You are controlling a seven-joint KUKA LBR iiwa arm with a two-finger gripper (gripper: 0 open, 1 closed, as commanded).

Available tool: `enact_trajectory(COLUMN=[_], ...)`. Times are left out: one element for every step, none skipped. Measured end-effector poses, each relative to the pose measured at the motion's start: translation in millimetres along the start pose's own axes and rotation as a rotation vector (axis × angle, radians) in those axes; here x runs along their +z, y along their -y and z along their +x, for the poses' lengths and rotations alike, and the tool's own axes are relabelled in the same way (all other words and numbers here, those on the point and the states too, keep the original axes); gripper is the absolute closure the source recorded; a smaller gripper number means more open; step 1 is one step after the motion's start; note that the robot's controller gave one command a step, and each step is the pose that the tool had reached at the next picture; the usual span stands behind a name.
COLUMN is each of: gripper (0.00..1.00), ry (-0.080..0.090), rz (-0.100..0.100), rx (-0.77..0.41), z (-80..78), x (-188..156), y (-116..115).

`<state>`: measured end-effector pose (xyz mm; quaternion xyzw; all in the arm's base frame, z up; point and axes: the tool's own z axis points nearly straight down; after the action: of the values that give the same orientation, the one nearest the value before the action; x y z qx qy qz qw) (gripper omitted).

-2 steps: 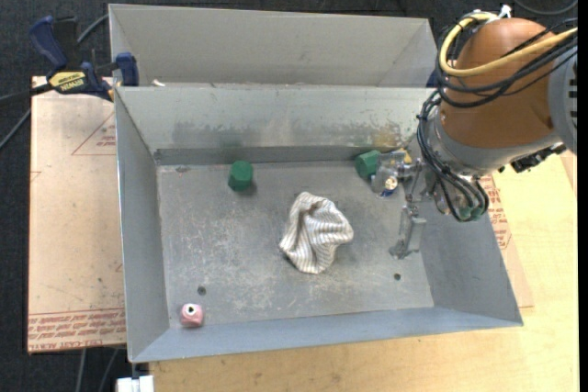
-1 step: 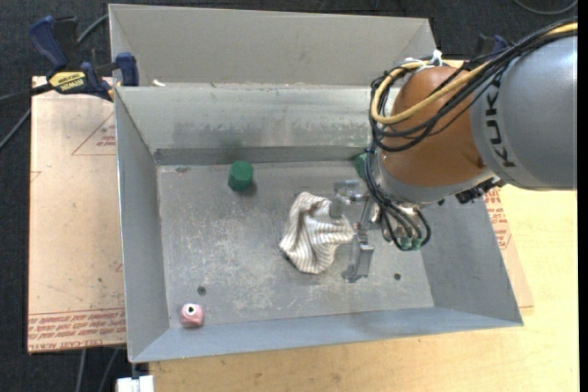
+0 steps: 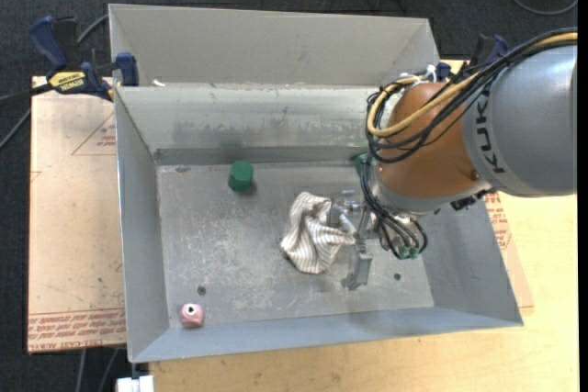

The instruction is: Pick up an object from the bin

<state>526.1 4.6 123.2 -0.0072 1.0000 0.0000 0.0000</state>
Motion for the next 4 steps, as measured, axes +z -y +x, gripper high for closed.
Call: enact_trajectory(gripper=[0.0, 0.0, 1.0, 1.0], ry=[0.002, 0.004, 0.003, 0.003], rz=[-0.002, -0.001, -0.001, -0.001], rx=[-0.259, -0.095, -0.086, -0.086], z=[-2.4, 9.8, 12.6, 12.6], x=[-27, 39, 49, 49], y=[-14, 10, 15, 15])
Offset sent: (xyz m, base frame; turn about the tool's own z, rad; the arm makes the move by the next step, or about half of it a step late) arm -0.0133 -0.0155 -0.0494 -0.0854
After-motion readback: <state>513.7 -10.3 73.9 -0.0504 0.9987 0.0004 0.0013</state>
